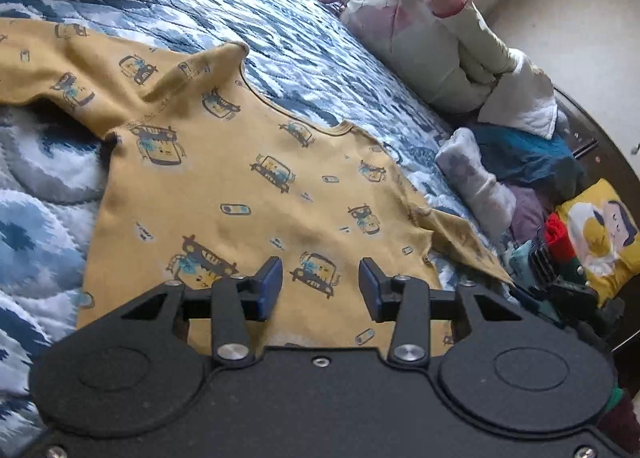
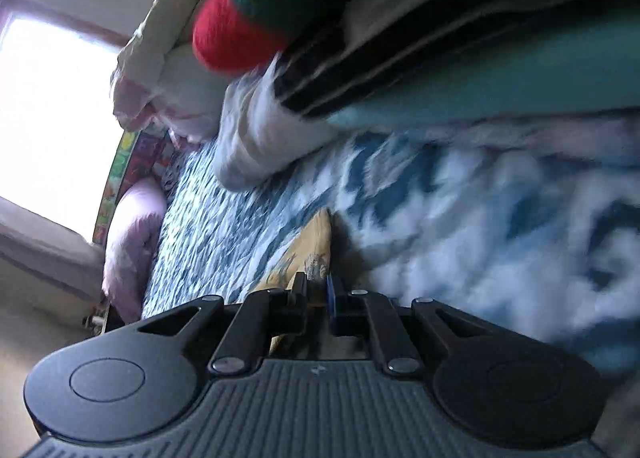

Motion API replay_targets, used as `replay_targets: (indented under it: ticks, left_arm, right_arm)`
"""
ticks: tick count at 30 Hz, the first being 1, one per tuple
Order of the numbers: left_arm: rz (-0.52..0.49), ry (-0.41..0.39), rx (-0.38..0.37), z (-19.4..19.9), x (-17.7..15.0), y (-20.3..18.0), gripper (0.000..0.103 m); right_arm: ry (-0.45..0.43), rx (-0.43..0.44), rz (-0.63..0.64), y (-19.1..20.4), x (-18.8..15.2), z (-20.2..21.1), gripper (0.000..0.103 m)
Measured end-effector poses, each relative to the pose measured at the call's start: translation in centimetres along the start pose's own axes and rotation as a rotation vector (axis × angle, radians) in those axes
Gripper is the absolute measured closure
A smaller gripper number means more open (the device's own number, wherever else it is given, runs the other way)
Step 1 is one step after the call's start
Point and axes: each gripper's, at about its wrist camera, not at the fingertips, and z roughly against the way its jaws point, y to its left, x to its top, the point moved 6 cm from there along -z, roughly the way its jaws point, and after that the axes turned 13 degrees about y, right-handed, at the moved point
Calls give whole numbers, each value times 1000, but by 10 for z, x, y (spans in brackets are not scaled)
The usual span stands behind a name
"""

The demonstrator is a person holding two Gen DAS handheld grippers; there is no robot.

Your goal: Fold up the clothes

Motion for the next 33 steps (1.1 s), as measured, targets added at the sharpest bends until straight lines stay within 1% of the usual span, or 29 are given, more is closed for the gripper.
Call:
replay_targets:
  ticks: [2,4,8,10,11,12,14,17,20,23,24,26,28,29,30,31,32,33]
  left_arm:
    - [-10,2,6,-1,0,-1,62]
    - [-40,-2,25,-1,-1,-3,62]
    - [-77,0,46,1,4,-11,62]
    - [-95,-2,40,1,16,-19,62]
    - [-120,-4,52,-1,26,-24,62]
    - [-152,-6,72,-4,37,-31,62]
    - [-204,-2,103,-17,64,-44,62]
    - [-279,14,140,-44,105,-60,62]
    - [-343,36,171,-73,138,-68,62]
    - [-415,89,194,-106,160,-71,62]
    - [-432,108,207,-116,166,-70,62]
    - [-443,136,215,-131,174,-66,62]
    - [-445,159,189,-141,178,-65,62]
    - [-449,168,179,-144,178,-66,69]
    - [-460,178,170,-148,176,-67,83]
    - [-470,189,161,-151,174,-69,89]
    - [-482,191,165,-153,173,-70,102]
    - [-497,185,182,-154,170,-71,103]
  right_arm:
    - [7,-28,-41,-17,-7,4,92]
    - [-2,-8,-40,-25,-15,3,92]
    - [-17,29,-1,-23,-22,4,89]
    - [-21,40,21,-20,-24,4,82]
    - [-22,46,32,-19,-24,4,73]
    - [-23,58,46,-18,-24,3,68]
    - [-25,64,77,-14,-23,1,65]
    - [-37,66,100,-12,-22,-1,67]
    - [-44,60,113,-13,-21,-1,75]
    - [-43,47,104,-18,-17,-3,90]
    - [-42,47,104,-19,-17,-4,92]
    - [-41,48,107,-20,-16,-5,93]
    - [-42,43,122,-19,-17,-5,93]
    - [-43,40,131,-19,-18,-6,93]
    - [-42,40,138,-18,-18,-6,93]
    - [-41,41,144,-17,-18,-7,92]
    - [-39,44,151,-16,-19,-7,92]
    - [-36,48,158,-15,-19,-8,93]
